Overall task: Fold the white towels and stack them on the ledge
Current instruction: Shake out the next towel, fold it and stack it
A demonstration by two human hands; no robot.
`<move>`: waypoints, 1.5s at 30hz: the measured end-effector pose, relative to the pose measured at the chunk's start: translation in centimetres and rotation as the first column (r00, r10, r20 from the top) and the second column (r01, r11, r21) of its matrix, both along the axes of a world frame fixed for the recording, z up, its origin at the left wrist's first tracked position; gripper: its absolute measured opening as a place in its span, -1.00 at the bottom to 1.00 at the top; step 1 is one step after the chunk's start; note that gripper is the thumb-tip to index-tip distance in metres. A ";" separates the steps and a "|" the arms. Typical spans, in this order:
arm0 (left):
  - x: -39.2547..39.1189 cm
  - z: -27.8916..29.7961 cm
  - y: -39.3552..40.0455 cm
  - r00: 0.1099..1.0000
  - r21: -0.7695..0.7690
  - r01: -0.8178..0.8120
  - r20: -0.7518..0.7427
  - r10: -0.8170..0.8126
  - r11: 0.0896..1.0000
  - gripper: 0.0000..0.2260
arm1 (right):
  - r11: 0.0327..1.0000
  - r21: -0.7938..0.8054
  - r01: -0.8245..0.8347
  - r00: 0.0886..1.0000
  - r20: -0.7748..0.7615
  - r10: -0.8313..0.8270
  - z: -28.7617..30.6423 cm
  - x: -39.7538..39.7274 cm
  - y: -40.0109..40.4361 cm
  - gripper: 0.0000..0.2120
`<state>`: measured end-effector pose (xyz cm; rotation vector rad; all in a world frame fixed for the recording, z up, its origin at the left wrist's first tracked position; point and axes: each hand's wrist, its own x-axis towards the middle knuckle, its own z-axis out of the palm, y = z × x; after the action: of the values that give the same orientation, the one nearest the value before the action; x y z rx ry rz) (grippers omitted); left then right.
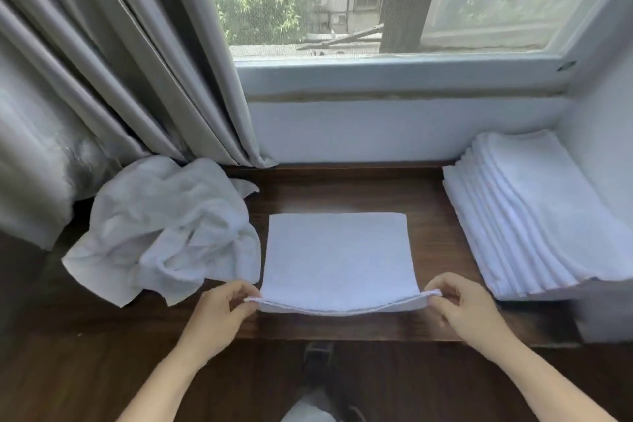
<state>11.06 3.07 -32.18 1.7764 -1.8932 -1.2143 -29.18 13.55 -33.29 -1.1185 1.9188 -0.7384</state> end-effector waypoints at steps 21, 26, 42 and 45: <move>-6.9 -8.1 -15.2 0.932 0.019 -0.339 -0.127 0.338 0.941 -0.79 | 0.973 0.060 0.224 0.974 -0.047 -0.221 -5.9 -2.4 -16.4 -0.94; -7.7 -11.1 -17.1 0.923 0.036 -0.375 -0.073 0.377 0.926 -0.79 | 0.949 0.103 0.297 0.955 -0.042 -0.294 -8.2 -2.7 -18.2 -0.92; -3.3 -8.2 -11.4 0.980 0.366 -0.200 0.055 0.193 0.909 -0.70 | 0.844 0.506 0.176 0.968 0.068 -0.243 -6.2 -2.1 -11.1 -0.65; -2.9 -8.5 -10.4 0.971 0.482 -0.231 0.053 0.235 0.845 -0.74 | 0.841 0.536 0.075 0.938 0.249 -0.243 -6.5 -2.2 -9.7 -0.73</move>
<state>8.13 -7.35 -40.66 2.1612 -1.3806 -1.7022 -31.37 3.82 -39.74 -0.4745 1.7981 -0.4033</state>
